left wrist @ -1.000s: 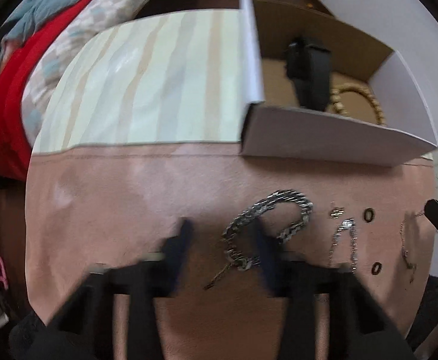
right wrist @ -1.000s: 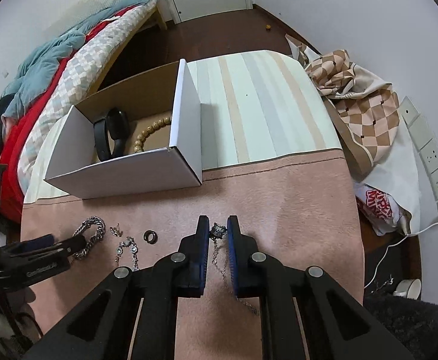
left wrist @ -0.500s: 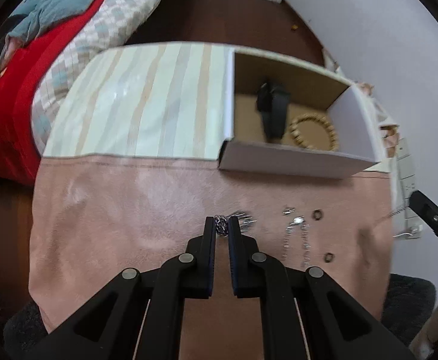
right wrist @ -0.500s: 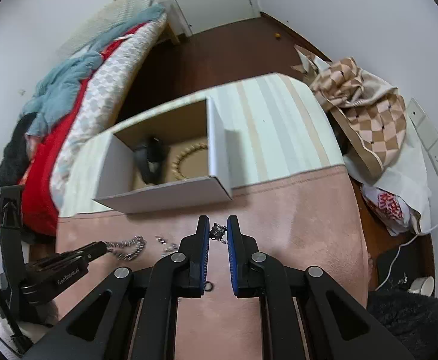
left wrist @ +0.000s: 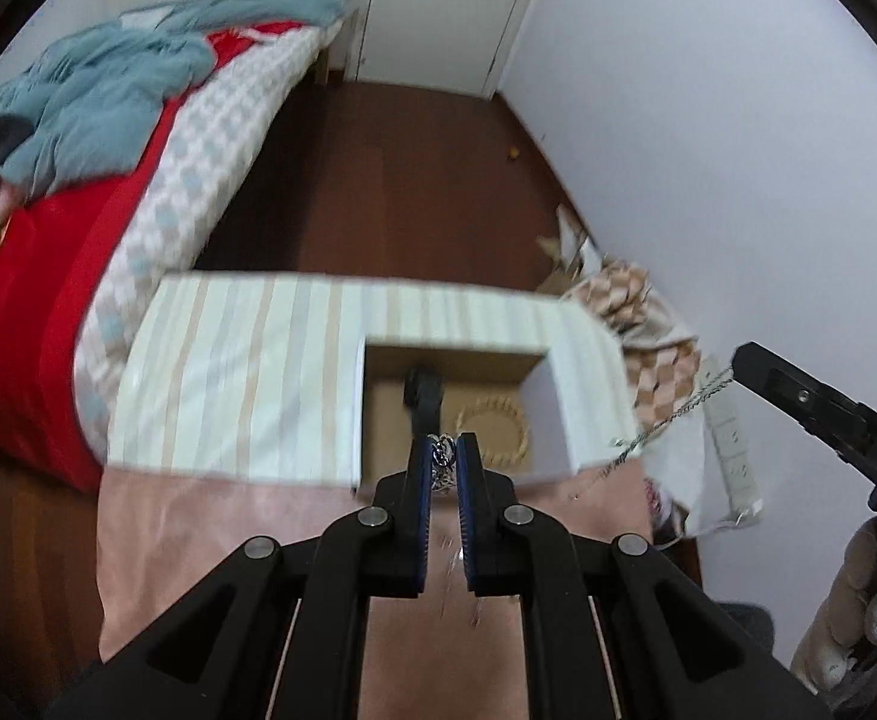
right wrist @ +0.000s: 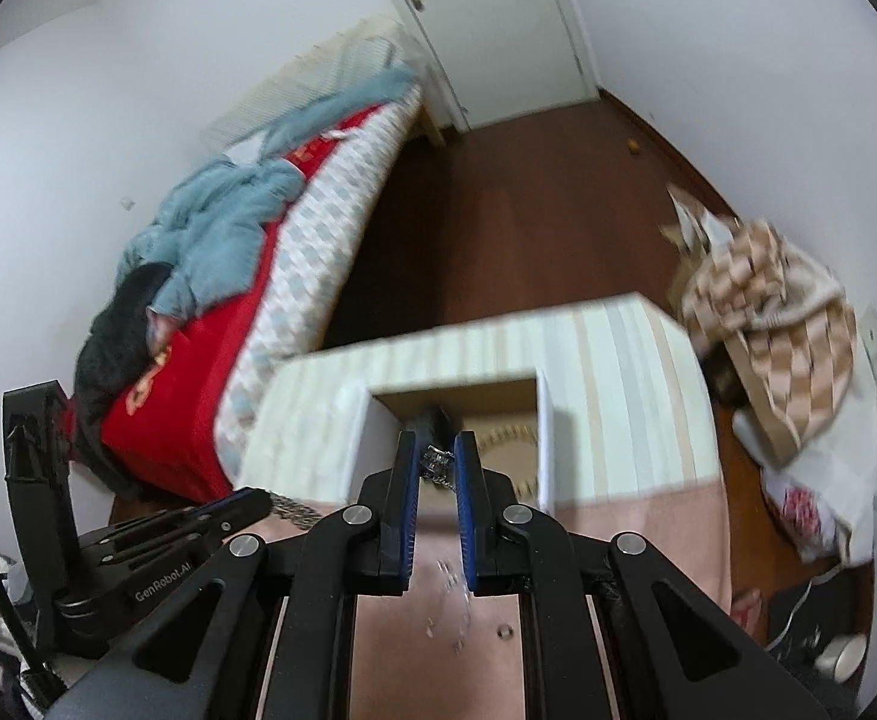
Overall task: Organize jewelry
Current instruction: 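Carry both chains into the white box and open both tools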
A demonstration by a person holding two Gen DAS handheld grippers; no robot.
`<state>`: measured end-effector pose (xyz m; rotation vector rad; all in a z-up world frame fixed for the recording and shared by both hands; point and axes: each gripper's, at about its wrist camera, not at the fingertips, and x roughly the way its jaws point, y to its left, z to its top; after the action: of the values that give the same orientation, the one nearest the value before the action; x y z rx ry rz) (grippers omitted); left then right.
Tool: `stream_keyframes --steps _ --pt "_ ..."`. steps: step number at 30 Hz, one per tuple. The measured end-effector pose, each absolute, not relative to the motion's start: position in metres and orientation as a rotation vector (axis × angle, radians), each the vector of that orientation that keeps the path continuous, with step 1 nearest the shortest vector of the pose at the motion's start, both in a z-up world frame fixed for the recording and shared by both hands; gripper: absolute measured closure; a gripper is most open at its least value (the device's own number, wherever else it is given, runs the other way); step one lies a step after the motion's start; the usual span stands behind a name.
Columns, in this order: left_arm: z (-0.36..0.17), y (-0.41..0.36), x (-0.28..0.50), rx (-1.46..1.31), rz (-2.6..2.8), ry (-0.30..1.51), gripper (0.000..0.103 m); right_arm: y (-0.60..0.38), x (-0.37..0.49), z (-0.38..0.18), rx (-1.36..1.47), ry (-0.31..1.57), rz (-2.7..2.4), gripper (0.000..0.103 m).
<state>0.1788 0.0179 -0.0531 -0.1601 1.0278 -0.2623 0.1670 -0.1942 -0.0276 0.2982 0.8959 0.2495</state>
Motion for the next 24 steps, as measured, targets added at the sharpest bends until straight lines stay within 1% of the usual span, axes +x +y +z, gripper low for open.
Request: stream_keyframes --steps 4,7,17,24 --pt "-0.044 0.016 0.207 -0.148 -0.256 0.999 0.097 -0.187 0.196 -0.006 0.253 0.869 0.258 0.091" --pt "-0.058 0.014 0.226 -0.142 -0.265 1.039 0.098 -0.178 0.221 -0.009 0.215 0.895 0.255 0.091" --pt "-0.148 0.010 0.271 -0.117 -0.222 1.229 0.098 -0.159 0.294 -0.089 0.126 1.053 0.196 0.091" --pt "-0.176 0.011 0.289 -0.121 -0.176 1.311 0.096 -0.161 0.316 -0.131 0.107 1.122 0.159 0.091"
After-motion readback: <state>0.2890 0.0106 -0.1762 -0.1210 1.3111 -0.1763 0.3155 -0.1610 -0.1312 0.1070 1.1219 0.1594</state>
